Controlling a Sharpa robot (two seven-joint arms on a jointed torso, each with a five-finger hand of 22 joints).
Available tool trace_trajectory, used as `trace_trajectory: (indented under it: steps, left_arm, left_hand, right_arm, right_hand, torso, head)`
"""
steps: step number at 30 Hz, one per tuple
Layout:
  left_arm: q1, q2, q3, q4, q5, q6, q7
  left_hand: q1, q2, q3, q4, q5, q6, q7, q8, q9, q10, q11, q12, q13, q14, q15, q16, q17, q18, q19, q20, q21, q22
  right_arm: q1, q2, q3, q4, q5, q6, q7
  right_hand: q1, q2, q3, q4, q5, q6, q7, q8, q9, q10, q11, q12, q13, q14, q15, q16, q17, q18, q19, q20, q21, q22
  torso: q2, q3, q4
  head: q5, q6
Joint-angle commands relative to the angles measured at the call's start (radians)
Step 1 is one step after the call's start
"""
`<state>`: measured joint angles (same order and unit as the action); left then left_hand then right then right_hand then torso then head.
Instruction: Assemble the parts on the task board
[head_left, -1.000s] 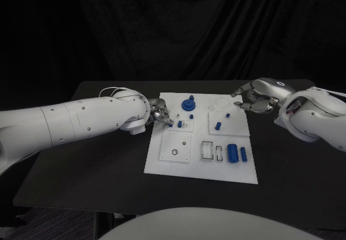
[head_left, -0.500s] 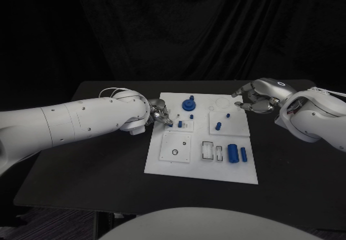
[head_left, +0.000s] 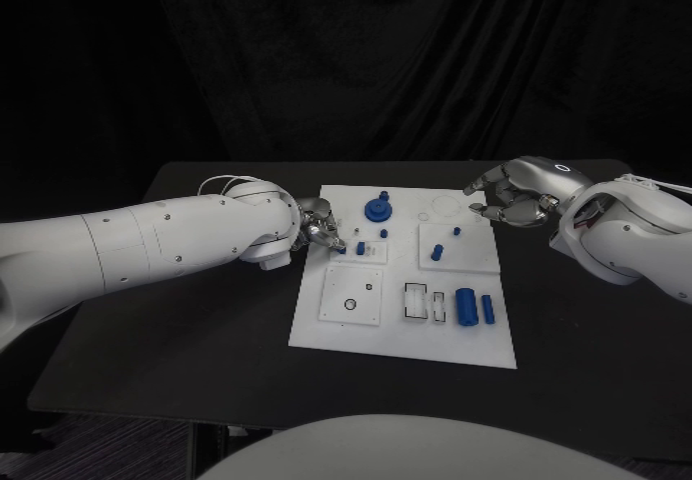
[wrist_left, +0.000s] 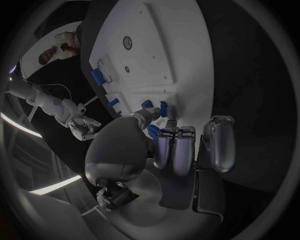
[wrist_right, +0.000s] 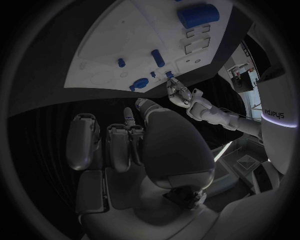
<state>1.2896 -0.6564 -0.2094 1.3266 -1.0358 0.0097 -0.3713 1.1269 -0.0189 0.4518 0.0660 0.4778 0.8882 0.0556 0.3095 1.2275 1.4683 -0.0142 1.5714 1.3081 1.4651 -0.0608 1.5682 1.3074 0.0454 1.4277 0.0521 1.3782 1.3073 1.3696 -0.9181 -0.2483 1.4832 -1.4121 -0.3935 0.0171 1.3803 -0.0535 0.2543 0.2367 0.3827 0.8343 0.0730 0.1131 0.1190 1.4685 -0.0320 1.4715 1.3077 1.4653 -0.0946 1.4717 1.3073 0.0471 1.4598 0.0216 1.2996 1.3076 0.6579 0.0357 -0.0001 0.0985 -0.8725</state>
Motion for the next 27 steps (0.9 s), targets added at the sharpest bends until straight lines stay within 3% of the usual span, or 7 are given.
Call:
trace_trajectory:
  steps: [1,27]
  left_arm:
    - [-0.007,0.002,-0.003,0.001,-0.002,0.029,0.004]
    - [-0.008,-0.005,-0.003,0.014,-0.002,0.039,0.006]
  left_hand:
    - [-0.008,0.002,0.014,-0.008,0.007,0.008,-0.004,0.001,0.001,0.103,-0.003,-0.001,0.263,0.106,-0.001,0.003,0.263,0.011,-0.007,-0.001,-0.006,0.16]
    - [-0.007,-0.005,0.024,-0.024,0.008,0.016,-0.007,0.005,0.002,0.103,-0.006,-0.001,0.263,0.106,-0.002,0.003,0.263,0.013,-0.014,-0.001,-0.017,0.156]
  right_arm:
    - [-0.002,-0.001,0.001,0.0,-0.002,0.004,-0.024]
    - [-0.005,-0.001,0.001,-0.001,-0.002,0.008,-0.032]
  right_hand:
    - [0.007,0.004,0.004,-0.003,0.003,0.007,0.0,-0.006,-0.001,0.008,0.006,-0.006,0.1,0.07,0.009,-0.006,0.096,0.013,-0.001,0.005,-0.007,0.184]
    - [0.015,0.006,0.011,-0.012,0.003,0.009,0.001,-0.007,-0.003,0.007,0.007,-0.008,0.097,0.07,0.009,-0.008,0.093,0.014,-0.004,0.005,-0.013,0.182]
  torso:
    - [0.0,0.0005,-0.0001]
    - [0.0,0.0005,-0.0008]
  head:
    - [0.0,0.0]
    - [0.003,0.0]
